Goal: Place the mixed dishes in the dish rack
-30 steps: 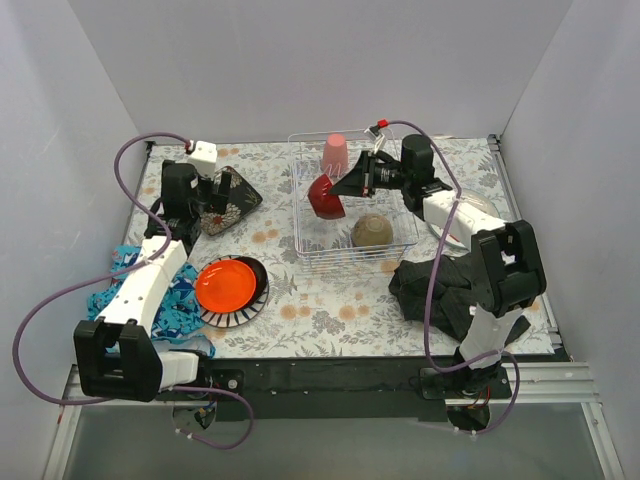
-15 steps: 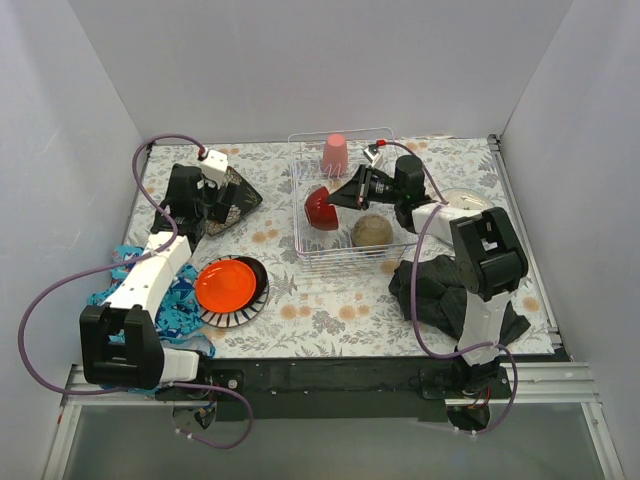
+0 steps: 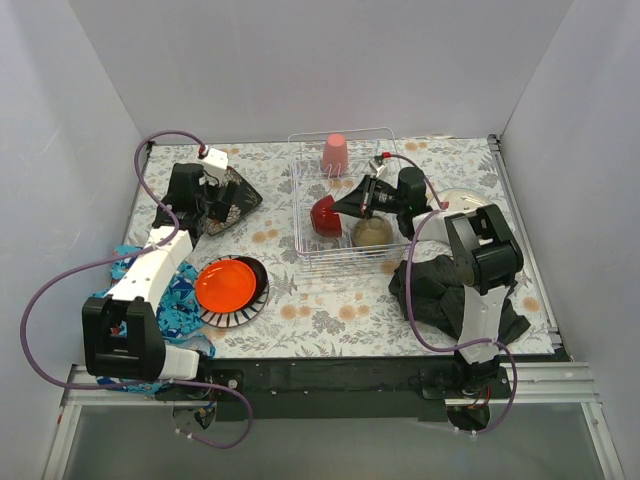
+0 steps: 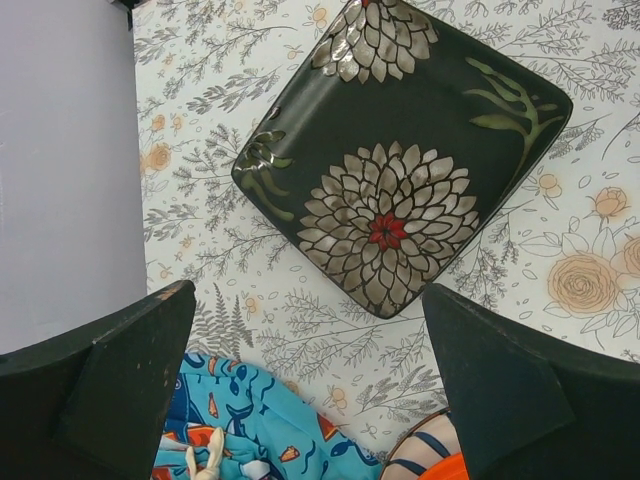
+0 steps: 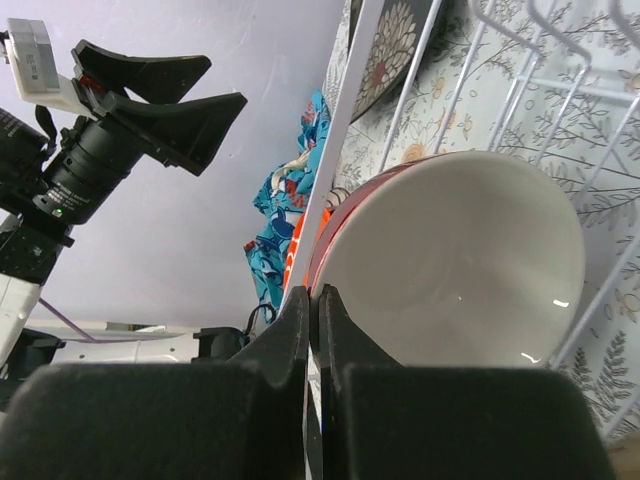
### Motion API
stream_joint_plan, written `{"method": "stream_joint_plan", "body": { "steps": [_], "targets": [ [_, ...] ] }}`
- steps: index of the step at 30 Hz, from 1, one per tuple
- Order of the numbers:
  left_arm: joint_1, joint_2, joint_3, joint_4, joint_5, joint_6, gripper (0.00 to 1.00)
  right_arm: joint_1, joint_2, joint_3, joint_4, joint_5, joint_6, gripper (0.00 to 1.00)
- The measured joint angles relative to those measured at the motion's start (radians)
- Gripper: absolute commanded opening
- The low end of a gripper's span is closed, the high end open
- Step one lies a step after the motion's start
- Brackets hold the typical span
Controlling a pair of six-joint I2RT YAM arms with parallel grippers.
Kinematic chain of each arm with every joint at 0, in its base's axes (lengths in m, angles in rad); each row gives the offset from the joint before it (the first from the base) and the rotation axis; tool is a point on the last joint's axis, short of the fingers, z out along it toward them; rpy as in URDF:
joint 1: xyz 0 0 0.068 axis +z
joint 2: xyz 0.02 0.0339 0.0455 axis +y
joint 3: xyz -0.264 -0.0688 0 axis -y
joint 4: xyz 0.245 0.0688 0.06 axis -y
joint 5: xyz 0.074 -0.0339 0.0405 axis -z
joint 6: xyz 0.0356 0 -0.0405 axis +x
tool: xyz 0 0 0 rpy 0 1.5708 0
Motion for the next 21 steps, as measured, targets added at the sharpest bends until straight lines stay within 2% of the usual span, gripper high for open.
{"method": "stream_joint_plan", "body": {
  "steps": [2, 6, 8, 9, 15, 21],
  "targets": [
    [0.000, 0.010, 0.008, 0.000, 0.000, -0.010, 0.98, -0.011, 0.000, -0.001, -0.004, 0.003, -0.010, 0.01],
    [0.000, 0.023, 0.017, 0.000, 0.002, -0.028, 0.98, -0.027, -0.002, -0.006, -0.021, 0.002, -0.053, 0.20],
    [0.000, 0.026, 0.017, 0.000, 0.007, -0.032, 0.98, -0.034, -0.019, -0.006, -0.062, 0.006, -0.099, 0.22],
    [0.000, 0.027, 0.017, 0.000, 0.010, -0.034, 0.98, -0.038, -0.031, -0.006, -0.087, 0.013, -0.127, 0.27],
    [0.000, 0.044, 0.017, 0.014, 0.032, -0.047, 0.98, -0.073, -0.108, 0.013, -0.364, 0.104, -0.369, 0.42],
    [0.000, 0.086, 0.019, 0.043, 0.061, -0.057, 0.98, -0.080, -0.176, 0.097, -0.685, 0.216, -0.636, 0.43]
  ]
}}
